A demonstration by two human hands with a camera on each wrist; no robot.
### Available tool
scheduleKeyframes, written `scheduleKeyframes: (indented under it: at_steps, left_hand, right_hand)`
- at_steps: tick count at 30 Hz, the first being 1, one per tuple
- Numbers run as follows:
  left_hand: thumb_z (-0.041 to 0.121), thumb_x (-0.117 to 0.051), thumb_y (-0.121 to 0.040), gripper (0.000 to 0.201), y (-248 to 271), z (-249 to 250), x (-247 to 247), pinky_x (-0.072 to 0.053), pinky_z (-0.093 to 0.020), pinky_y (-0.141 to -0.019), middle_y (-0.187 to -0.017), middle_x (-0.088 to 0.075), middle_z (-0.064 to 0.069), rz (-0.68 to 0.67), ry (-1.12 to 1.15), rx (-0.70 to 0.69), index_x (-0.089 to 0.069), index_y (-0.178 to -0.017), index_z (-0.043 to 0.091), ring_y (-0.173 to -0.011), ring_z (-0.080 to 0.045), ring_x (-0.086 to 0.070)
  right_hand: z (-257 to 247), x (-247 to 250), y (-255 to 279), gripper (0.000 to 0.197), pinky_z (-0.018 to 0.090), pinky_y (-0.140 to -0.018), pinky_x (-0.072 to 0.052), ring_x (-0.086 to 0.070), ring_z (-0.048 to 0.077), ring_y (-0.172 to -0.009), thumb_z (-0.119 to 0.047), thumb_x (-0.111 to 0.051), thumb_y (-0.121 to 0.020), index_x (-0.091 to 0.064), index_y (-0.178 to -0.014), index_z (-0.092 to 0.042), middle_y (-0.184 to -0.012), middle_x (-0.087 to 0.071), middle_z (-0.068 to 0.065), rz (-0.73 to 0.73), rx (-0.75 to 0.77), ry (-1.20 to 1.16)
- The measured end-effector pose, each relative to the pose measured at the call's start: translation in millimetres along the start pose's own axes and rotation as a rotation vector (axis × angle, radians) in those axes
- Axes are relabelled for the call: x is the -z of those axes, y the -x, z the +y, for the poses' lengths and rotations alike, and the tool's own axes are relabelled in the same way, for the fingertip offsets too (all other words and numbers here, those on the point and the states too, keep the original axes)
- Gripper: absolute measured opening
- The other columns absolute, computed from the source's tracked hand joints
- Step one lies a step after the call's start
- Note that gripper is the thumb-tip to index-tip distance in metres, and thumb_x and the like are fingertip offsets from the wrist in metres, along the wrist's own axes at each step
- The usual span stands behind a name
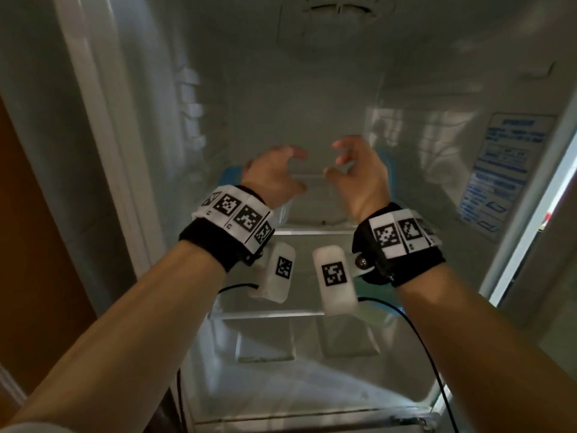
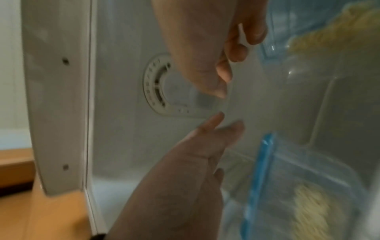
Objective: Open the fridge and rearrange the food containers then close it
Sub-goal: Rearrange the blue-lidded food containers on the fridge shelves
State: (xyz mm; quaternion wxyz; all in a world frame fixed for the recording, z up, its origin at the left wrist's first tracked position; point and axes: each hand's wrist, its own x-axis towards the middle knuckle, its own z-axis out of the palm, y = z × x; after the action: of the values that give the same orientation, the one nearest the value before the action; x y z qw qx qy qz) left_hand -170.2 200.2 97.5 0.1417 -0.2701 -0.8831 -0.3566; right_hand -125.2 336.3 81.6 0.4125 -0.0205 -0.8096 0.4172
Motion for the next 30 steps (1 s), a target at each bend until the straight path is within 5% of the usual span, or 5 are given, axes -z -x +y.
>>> scheduleKeyframes:
  at_steps: [7,14,21,26,30]
  left_hand:
    - [0.025,-0.063,-0.079,0.059,-28,56,-40,-0.03,-0.022,-0.102,-0.143,-0.045,-0.003,-0.158,0.287,-0.108,-0.044,-0.135,0.023,-0.134,-0.017,-0.039]
    - [0.027,-0.057,-0.084,0.078,-44,71,-64,-0.031,-0.042,-0.113,-0.155,-0.021,-0.01,-0.434,-0.017,-0.198,-0.011,-0.143,0.047,-0.141,-0.027,-0.027]
    - [0.022,-0.063,-0.082,0.044,-46,74,-67,-0.041,-0.026,-0.063,-0.081,-0.05,0.001,-0.242,-0.145,-0.221,-0.043,-0.122,0.026,-0.064,-0.016,-0.05]
    - [0.021,-0.067,-0.079,0.034,-47,48,-70,-0.037,-0.024,-0.065,-0.084,-0.045,0.003,-0.088,0.157,-0.095,-0.037,-0.096,0.019,-0.07,-0.014,-0.048]
    - [0.029,-0.063,-0.082,0.03,-36,32,-80,-0.05,-0.035,-0.067,-0.074,-0.037,0.008,-0.037,0.375,0.042,-0.038,-0.097,0.021,-0.072,-0.016,-0.047]
  right_hand:
    - [42,47,-2,0.048,0.037,-0.089,-0.044,-0.054,0.026,-0.101,-0.012,-0.063,-0.072,-0.051,-0.118,-0.011,-0.103,-0.052,-0.005,0.278,-0.191,-0.021]
    - [97,53,7,0.063,0.029,-0.085,-0.04,-0.051,0.03,-0.117,-0.016,-0.068,-0.076,-0.041,-0.132,-0.012,-0.135,-0.045,0.014,-0.122,-0.365,0.159]
    - [112,48,9,0.029,0.029,-0.072,-0.038,-0.052,0.022,-0.084,-0.01,-0.071,-0.073,-0.045,-0.07,-0.022,-0.075,-0.052,-0.003,-0.113,-0.438,0.061]
    - [102,53,2,0.017,0.007,-0.053,-0.039,-0.048,0.011,-0.066,-0.004,-0.059,-0.083,-0.051,-0.084,-0.019,-0.073,-0.05,-0.009,0.07,-0.328,-0.169]
    - [93,55,-9,0.017,0.019,-0.065,-0.039,-0.05,0.012,-0.076,-0.005,-0.054,-0.086,-0.047,-0.091,-0.019,-0.088,-0.055,0.001,0.101,-0.274,-0.244]
